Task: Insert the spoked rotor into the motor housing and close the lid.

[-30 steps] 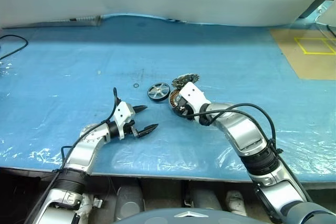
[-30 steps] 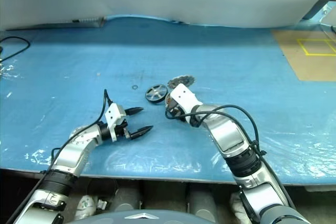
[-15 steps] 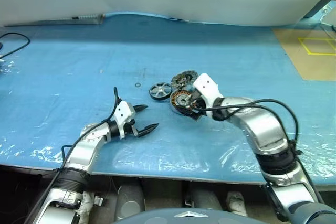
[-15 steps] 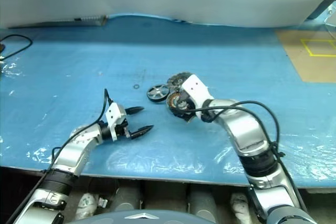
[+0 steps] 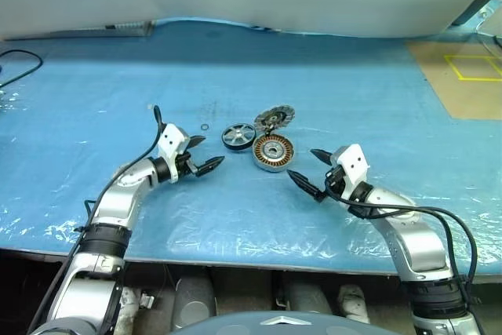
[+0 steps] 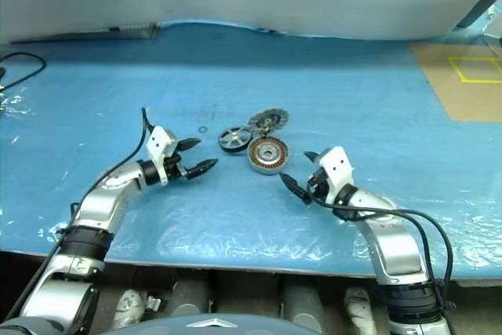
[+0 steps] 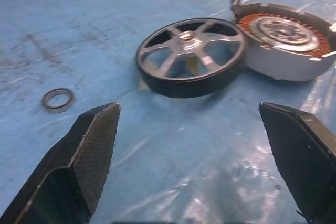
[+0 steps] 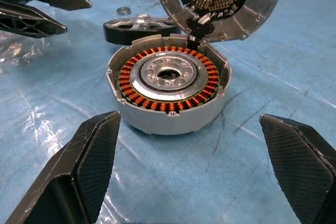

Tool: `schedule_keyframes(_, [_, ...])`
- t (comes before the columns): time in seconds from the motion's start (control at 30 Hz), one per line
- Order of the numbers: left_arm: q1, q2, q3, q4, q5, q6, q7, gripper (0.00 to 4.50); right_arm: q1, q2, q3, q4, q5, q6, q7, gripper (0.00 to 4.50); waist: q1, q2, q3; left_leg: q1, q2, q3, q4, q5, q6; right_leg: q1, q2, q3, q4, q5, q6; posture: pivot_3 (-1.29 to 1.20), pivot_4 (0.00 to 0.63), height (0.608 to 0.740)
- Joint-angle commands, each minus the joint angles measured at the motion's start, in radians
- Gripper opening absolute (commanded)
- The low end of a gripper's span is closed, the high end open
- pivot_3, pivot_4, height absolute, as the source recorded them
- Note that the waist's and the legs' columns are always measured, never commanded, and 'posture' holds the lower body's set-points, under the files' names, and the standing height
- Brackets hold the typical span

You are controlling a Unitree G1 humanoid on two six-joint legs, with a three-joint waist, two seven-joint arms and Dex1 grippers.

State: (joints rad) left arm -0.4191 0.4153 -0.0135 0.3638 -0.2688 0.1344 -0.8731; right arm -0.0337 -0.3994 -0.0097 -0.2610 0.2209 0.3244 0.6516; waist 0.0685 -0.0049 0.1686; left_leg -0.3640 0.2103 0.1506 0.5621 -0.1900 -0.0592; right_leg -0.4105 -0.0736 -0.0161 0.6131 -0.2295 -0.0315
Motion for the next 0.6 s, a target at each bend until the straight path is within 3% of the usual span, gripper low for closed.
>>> schedule_keyframes(0.03, [-0.080,0.017,0.050,0.119,0.007,-0.055,0.013,4.50,0.014,0.014,0.002,0.004,-0.001,-0.101,-0.001,4.48,0.001,0.000,0.000,0.000,0.000,0.000,0.000,0.000,0.000,0.000,0.000,0.000,0.000,0.000,0.000,0.00,0.150,0.740])
schedule_keyframes(0.37, [-0.386,0.011,0.053,0.665,0.142,-0.318,0.105,4.50,0.005,0.058,0.033,0.034,0.001,-0.142,-0.021,4.48,0.003,0.000,0.000,-0.003,-0.001,-0.004,0.000,0.000,0.000,0.001,-0.001,-0.003,-0.002,0.002,0.003,0.00,0.150,0.740])
schedule_keyframes(0.6, [-0.487,-0.030,0.050,0.845,0.205,-0.390,0.139,4.50,-0.006,0.057,0.047,0.045,-0.010,-0.142,-0.037,4.48,0.007,-0.001,0.000,-0.004,-0.001,-0.005,0.000,0.000,0.000,0.002,-0.001,-0.005,-0.004,0.003,0.005,0.00,0.150,0.740])
